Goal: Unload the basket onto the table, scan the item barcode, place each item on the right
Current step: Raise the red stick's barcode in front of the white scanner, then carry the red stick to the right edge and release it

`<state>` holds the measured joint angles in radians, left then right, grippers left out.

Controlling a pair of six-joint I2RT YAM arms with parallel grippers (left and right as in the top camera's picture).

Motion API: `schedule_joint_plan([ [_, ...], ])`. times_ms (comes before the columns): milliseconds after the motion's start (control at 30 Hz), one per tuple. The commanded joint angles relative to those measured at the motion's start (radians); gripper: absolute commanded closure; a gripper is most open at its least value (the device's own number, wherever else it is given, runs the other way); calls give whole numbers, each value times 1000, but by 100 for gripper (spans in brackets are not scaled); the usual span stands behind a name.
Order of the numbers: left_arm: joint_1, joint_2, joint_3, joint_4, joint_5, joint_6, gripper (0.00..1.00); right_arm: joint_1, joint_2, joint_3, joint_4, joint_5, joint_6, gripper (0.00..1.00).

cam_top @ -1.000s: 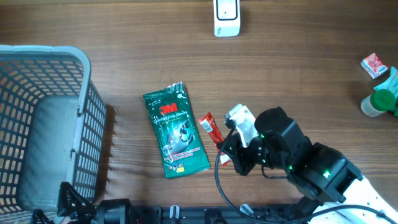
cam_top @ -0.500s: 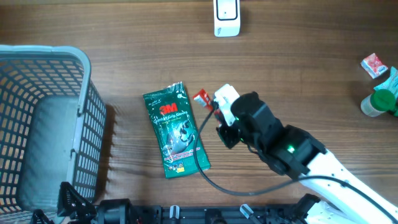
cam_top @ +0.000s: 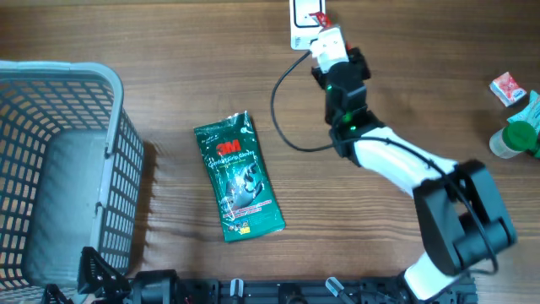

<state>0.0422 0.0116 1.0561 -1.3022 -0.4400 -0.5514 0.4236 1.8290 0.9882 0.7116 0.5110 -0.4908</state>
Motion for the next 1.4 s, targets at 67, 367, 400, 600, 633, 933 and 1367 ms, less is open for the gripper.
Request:
schedule_joint_plan([
  [67, 2, -7, -18, -21, 9, -7, 0, -60, 185, 148, 27, -101, -227, 95],
  [367, 2, -7, -18, -21, 9, -7, 0, -93, 520, 555, -71, -70, -484, 95],
  [400, 2, -7, -18, -21, 9, -7, 0, -97, 542, 577, -75, -59, -496, 95],
  [600, 2, -7, -18, -21, 9, -7, 0, -115, 605, 629, -76, -5, -499, 95],
  [633, 2, -7, -18, -21, 9, -7, 0, -115, 605, 629, -72, 23, -475, 96],
  [933, 2, -7, -18, -21, 9, -7, 0, -245, 595, 657, -69, 386, -476, 96],
  [1367, 2, -7, -18, -21, 9, -7, 0, -595, 594, 657, -580, 565, -51, 81],
])
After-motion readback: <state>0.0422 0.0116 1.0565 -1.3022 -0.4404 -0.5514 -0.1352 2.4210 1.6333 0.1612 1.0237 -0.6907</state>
